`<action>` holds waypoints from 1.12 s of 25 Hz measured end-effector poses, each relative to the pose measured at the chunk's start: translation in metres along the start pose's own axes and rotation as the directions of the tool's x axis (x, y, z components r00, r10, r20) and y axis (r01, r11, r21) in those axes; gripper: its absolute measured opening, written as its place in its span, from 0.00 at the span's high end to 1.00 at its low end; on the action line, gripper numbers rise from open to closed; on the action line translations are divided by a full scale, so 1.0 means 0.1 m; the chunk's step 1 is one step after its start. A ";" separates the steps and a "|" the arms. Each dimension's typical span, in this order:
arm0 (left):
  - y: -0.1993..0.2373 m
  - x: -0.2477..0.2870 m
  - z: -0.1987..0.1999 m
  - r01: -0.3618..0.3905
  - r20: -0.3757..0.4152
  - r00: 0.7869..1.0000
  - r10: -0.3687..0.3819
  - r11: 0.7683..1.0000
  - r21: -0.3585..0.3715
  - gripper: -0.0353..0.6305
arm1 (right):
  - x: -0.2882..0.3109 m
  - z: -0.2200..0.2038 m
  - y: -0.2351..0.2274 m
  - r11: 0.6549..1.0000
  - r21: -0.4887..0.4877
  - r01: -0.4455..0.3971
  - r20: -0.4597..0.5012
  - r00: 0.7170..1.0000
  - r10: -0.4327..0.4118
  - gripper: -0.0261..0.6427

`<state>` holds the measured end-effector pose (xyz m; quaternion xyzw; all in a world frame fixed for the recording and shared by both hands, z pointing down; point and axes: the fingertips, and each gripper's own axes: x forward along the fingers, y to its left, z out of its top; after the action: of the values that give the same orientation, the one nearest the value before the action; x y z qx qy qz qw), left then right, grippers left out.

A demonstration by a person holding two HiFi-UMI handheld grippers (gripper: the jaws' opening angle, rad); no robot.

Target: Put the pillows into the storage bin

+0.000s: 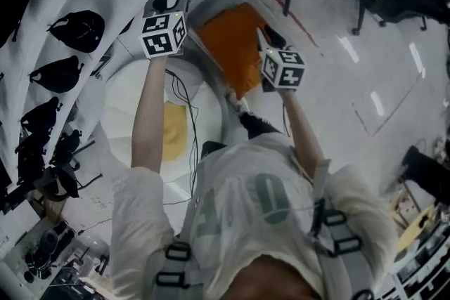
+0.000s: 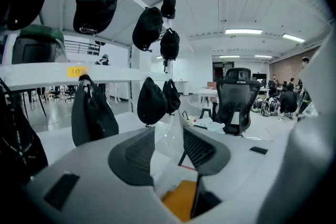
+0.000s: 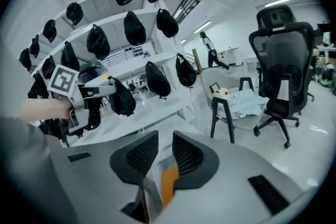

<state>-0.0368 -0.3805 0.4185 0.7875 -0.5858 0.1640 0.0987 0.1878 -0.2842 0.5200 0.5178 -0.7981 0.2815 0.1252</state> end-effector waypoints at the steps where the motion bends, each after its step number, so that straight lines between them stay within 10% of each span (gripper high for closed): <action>1: 0.03 -0.09 0.11 -0.010 0.022 1.000 0.010 1.000 0.002 0.70 | -0.02 0.12 0.05 1.000 0.003 -0.004 0.026 1.000 0.004 0.85; 8: 0.19 -1.04 0.75 -0.135 0.230 0.965 0.126 0.991 0.025 0.81 | -0.34 0.90 0.91 0.914 -0.354 -0.198 0.175 0.946 0.272 0.85; 18: 0.19 -2.75 0.84 -0.394 0.421 0.822 0.384 0.917 -0.069 0.93 | -0.80 1.54 2.31 0.730 -0.616 -0.296 0.269 0.792 0.549 0.85; 28: 0.22 -3.85 0.15 -0.635 0.351 0.641 0.683 0.728 -0.258 0.94 | -1.04 0.99 3.67 0.532 -0.629 -0.567 0.133 0.596 0.792 0.90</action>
<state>-0.1558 -0.0491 0.2594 0.5284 -0.8471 -0.0184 -0.0539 -0.0872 -0.1509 0.2716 0.1455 -0.9883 -0.0350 -0.0295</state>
